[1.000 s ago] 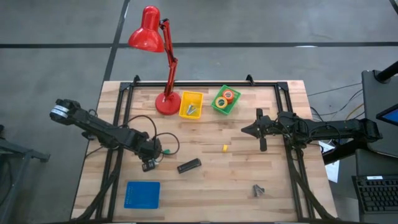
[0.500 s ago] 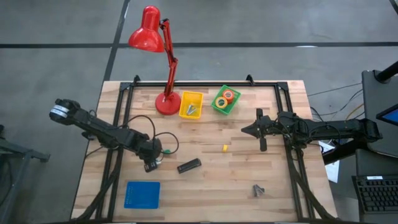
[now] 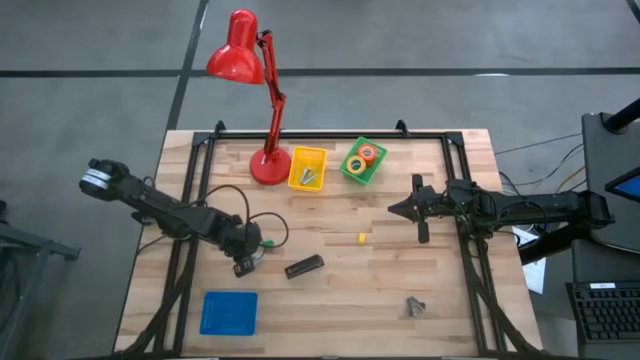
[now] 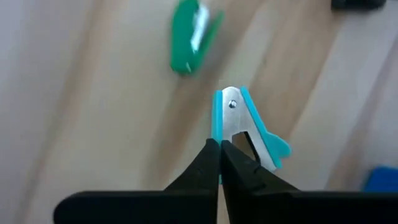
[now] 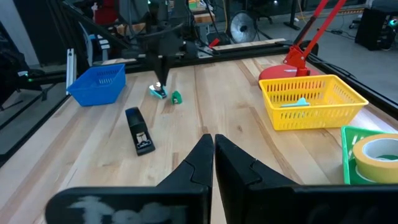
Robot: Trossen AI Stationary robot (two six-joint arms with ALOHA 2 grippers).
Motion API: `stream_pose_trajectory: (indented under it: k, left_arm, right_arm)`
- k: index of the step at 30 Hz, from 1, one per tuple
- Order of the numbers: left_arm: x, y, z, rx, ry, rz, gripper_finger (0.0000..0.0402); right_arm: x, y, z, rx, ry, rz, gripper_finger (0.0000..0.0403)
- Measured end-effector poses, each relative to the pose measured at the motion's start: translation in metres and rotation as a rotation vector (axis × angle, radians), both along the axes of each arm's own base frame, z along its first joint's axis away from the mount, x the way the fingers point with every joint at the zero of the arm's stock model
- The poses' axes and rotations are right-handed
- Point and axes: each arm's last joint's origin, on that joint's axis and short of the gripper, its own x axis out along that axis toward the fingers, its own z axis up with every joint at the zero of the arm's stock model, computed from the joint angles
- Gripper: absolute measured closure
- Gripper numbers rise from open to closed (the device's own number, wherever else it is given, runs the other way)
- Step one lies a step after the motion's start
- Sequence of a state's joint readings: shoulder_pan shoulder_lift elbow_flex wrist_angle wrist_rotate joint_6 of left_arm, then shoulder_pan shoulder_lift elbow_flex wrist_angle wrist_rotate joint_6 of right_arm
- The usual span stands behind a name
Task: Pick and place Stapler, Stapler remover, tape
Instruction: Put the blue staple remover into the yellow bin
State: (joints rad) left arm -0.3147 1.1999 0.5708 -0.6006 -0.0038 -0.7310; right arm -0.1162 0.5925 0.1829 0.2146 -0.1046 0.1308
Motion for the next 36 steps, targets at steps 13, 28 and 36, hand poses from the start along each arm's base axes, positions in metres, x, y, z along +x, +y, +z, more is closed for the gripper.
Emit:
stream_pose_trajectory:
  k: [13, 28, 36]
  left_arm:
    - [0.036, 0.011, 0.069, 0.576, -0.335, 0.078, 0.0398]
    - [0.068, 0.069, 0.085, 0.972, -0.663, 0.819, 0.0395]
    - [0.100, 0.114, 0.047, 0.724, -0.704, 0.769, 0.0387]
  right_arm:
    - [0.000, 0.000, 0.000, 0.000, 0.000, 0.000, 0.0390]
    - [0.000, 0.000, 0.000, 0.000, 0.000, 0.000, 0.0390]
    - [0.000, 0.000, 0.000, 0.000, 0.000, 0.000, 0.0390]
